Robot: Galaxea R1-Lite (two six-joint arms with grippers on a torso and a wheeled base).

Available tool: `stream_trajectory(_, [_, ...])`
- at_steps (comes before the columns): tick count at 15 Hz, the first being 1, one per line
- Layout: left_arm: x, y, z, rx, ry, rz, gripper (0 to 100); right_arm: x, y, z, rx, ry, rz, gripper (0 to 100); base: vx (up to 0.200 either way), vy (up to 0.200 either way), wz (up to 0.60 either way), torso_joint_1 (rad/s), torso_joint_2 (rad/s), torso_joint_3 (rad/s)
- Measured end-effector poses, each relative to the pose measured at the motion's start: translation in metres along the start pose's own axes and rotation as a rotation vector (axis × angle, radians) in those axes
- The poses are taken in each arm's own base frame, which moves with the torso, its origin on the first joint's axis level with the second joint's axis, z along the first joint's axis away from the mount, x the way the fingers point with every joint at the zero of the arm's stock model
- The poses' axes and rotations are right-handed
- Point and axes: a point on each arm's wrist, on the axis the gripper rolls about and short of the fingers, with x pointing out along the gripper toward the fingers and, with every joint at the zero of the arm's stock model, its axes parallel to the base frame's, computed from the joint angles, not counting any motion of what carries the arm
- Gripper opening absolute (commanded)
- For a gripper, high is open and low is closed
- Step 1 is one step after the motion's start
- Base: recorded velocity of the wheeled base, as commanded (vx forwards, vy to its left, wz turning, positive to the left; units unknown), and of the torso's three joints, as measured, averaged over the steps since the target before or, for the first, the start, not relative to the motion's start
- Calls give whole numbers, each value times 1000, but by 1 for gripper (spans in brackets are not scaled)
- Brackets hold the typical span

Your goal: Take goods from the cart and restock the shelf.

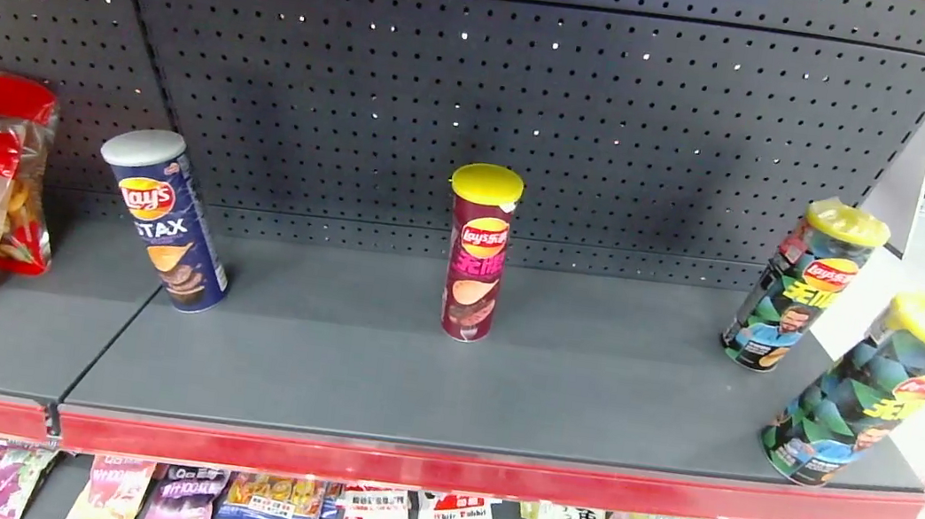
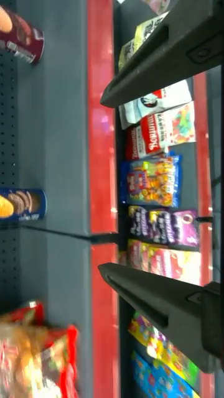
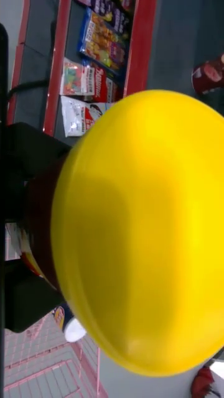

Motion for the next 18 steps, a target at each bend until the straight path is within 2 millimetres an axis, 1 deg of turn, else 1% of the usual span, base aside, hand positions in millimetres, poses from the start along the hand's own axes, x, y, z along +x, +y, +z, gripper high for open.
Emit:
stream_trajectory(5, [0,0,0,-1,0,1,100,0,0,-1,0,-2,7,0,0,0,0,0,0,0])
stream_trajectory(9, [1,0,0,1,9,0,100,-1,1,-6,-1,-10,17,0,0,0,0,0,0,0])
stream_trajectory(11, [1,-1,1,12,18,-63,100,-3,0,-8,-4,-24,23,0,0,0,0,0,0,0])
stream_trajectory(12, [0,-1,8,8,1,-93,100,-4,0,-7,-4,-27,27,0,0,0,0,0,0,0])
stream_trajectory(13, [-1,-1,20,-9,-20,-112,100,-5,0,-6,-2,-33,30,0,0,0,0,0,0,0])
stream_trajectory(14, [-3,-1,40,-41,-45,-137,100,-4,0,-6,-1,-29,36,0,0,0,0,0,0,0])
stream_trajectory(15, [-1,-2,66,-68,-58,-177,100,-4,0,-6,0,-27,38,0,0,0,0,0,0,0])
stream_trajectory(16, [5,-2,89,-77,-49,-226,100,-3,0,-5,0,-23,36,0,0,0,0,0,0,0])
stream_trajectory(17, [17,-4,111,-77,-27,-296,100,-3,0,-3,0,-18,27,0,0,0,0,0,0,0])
stream_trajectory(18, [34,-7,130,-73,5,-402,100,-2,-1,-1,-1,-15,22,0,0,0,0,0,0,0])
